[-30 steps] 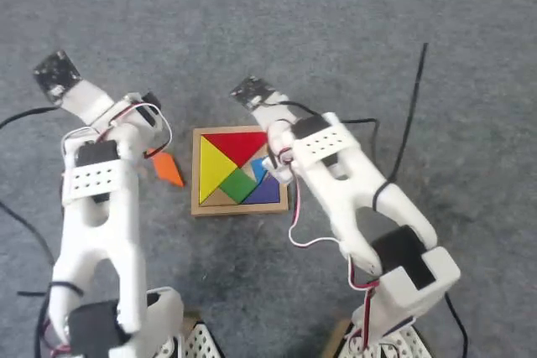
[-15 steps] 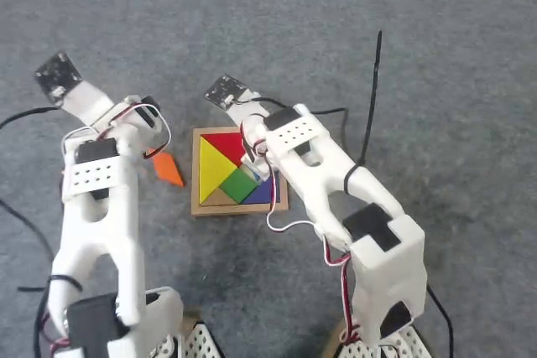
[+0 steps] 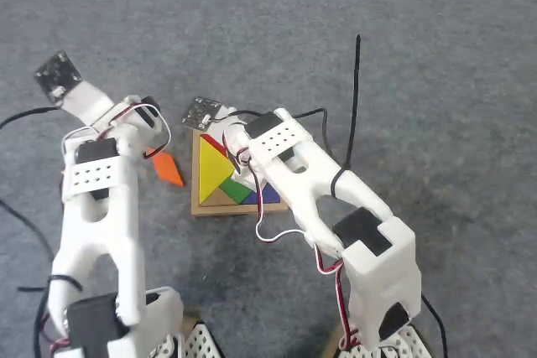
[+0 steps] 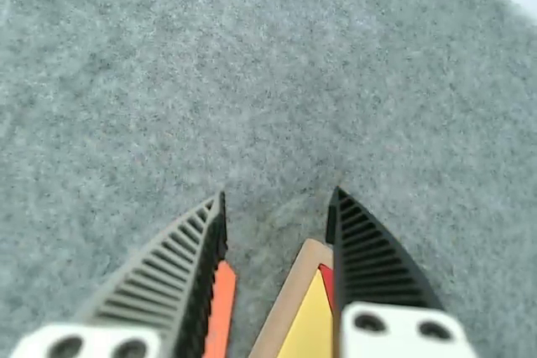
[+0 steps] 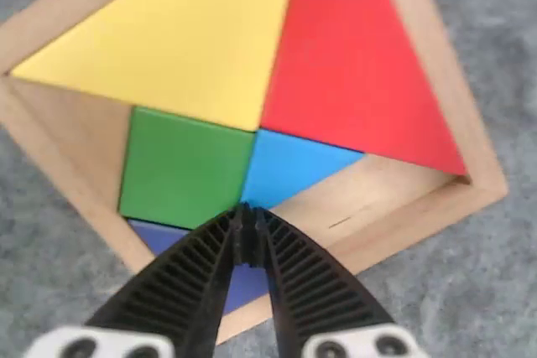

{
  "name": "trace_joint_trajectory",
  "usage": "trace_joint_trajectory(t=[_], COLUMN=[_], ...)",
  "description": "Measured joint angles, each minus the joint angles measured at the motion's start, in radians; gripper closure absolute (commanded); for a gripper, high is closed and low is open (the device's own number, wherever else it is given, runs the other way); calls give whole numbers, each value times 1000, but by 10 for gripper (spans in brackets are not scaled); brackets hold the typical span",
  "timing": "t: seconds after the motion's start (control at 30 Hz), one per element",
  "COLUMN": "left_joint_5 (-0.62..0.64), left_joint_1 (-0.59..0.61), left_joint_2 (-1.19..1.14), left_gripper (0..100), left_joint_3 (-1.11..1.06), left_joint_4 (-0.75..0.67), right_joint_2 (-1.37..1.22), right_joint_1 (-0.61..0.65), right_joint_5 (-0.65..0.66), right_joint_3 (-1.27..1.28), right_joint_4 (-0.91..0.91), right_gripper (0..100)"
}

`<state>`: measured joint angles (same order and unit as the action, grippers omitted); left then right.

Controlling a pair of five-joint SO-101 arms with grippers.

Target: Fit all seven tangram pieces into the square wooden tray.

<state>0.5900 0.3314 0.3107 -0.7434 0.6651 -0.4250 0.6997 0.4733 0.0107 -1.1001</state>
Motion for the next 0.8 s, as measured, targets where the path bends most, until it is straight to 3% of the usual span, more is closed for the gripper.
trace_joint_trajectory(t=[0.23, 0.47, 0.8], left_joint_5=[0, -2, -167], left_joint_1=[0, 0, 0], left_joint_2=[0, -9, -103], left_gripper=[813, 813, 809], left_joint_3=[0, 0, 71], left_joint_4=[0, 2, 204], right_joint_2=[61, 157, 160], right_joint_1=[-23, -166, -193], right_joint_5=[2, -183, -219], right_joint_3=[0, 18, 178], right_joint_4=[-51, -32, 109], right_gripper=[990, 990, 990])
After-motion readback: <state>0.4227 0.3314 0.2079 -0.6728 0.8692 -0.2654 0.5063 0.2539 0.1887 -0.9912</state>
